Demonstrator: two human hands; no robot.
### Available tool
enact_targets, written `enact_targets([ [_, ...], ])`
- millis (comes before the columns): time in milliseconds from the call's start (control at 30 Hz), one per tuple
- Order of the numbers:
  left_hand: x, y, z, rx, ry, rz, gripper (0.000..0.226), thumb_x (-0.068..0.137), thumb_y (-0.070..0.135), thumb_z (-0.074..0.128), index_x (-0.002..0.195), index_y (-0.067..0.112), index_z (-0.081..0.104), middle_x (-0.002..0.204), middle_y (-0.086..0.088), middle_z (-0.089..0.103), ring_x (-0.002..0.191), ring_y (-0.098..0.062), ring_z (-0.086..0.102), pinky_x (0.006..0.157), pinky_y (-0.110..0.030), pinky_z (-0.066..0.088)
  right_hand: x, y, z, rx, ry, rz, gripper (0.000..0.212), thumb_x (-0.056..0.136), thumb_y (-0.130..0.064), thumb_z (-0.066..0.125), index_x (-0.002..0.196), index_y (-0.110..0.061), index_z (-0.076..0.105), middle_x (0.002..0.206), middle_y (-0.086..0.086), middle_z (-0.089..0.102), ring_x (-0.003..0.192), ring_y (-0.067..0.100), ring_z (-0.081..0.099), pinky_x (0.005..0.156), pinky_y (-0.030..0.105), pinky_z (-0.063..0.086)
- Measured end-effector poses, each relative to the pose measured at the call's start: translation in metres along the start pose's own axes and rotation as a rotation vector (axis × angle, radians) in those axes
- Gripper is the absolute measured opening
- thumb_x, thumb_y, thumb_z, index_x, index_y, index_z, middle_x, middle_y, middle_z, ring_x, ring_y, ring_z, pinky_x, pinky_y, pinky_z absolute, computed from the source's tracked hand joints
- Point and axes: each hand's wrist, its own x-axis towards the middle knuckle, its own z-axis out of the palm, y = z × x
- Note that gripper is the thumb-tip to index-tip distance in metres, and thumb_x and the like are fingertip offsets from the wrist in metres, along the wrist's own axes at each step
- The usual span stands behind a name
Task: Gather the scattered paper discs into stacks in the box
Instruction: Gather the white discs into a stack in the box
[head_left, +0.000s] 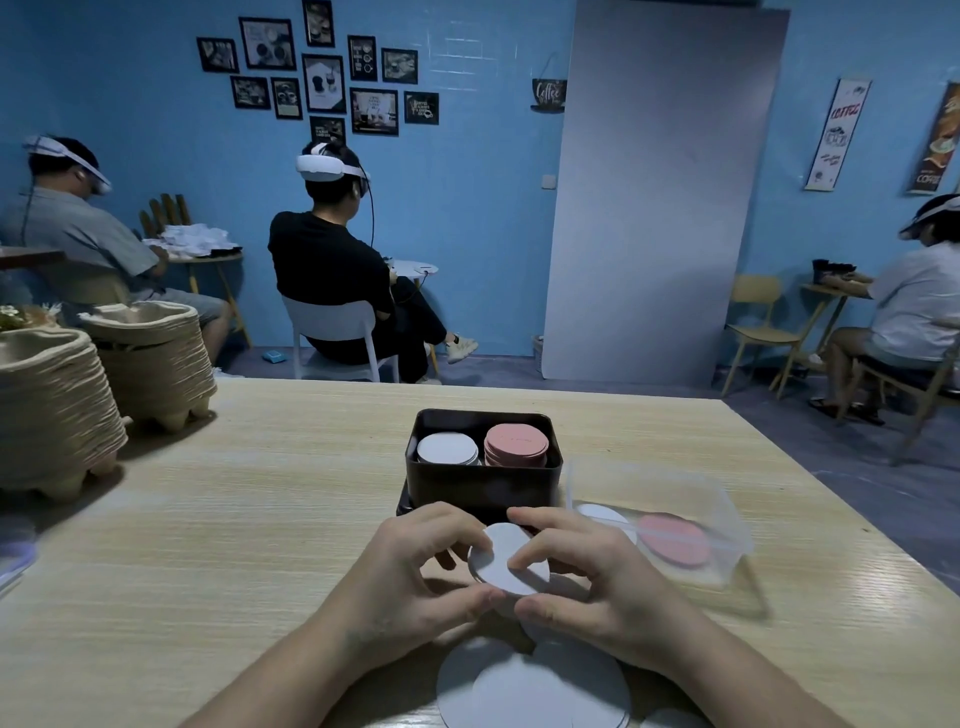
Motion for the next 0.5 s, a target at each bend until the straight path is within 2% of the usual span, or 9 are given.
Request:
enact_targets([
  [167, 0.000, -0.001, 0.005, 0.029, -0.025, 0.011, 0.025, 0.082, 0.040, 0.087, 0.095, 0.026, 0.072, 0.108, 0.016, 0.068, 0.097, -0.014, 0.068, 0.077, -0.023, 0.054, 0.000, 0.001, 0.001, -0.036, -0.014, -0.007, 0.023, 0.081, -0.046, 0.083, 0.099, -0.033, 0.075, 0.139, -0.012, 0.061, 0.133, -0.006, 0.051, 0.096, 0.016, 0.046],
  [333, 0.001, -0.001, 0.008, 0.057, -0.069, 0.008, 0.025, 0.083, 0.042, 0.085, 0.097, 0.028, 0.070, 0.109, 0.017, 0.068, 0.097, -0.012, 0.067, 0.073, -0.028, 0.057, 0.002, 0.002, 0.001, -0.042, -0.019, -0.035, 0.018, 0.083, -0.041, 0.083, 0.091, -0.028, 0.074, 0.125, -0.011, 0.066, 0.111, 0.011, 0.065, 0.084, 0.033, 0.056],
  [500, -0.002, -0.002, 0.004, 0.099, -0.088, -0.064, 0.029, 0.088, 0.053, 0.073, 0.108, 0.034, 0.066, 0.105, 0.021, 0.065, 0.100, -0.007, 0.065, 0.079, -0.026, 0.056, -0.006, 0.008, -0.010, -0.102, -0.019, 0.035, 0.020, 0.082, -0.049, 0.080, 0.091, -0.033, 0.075, 0.133, -0.016, 0.063, 0.122, -0.003, 0.060, 0.092, 0.027, 0.054],
])
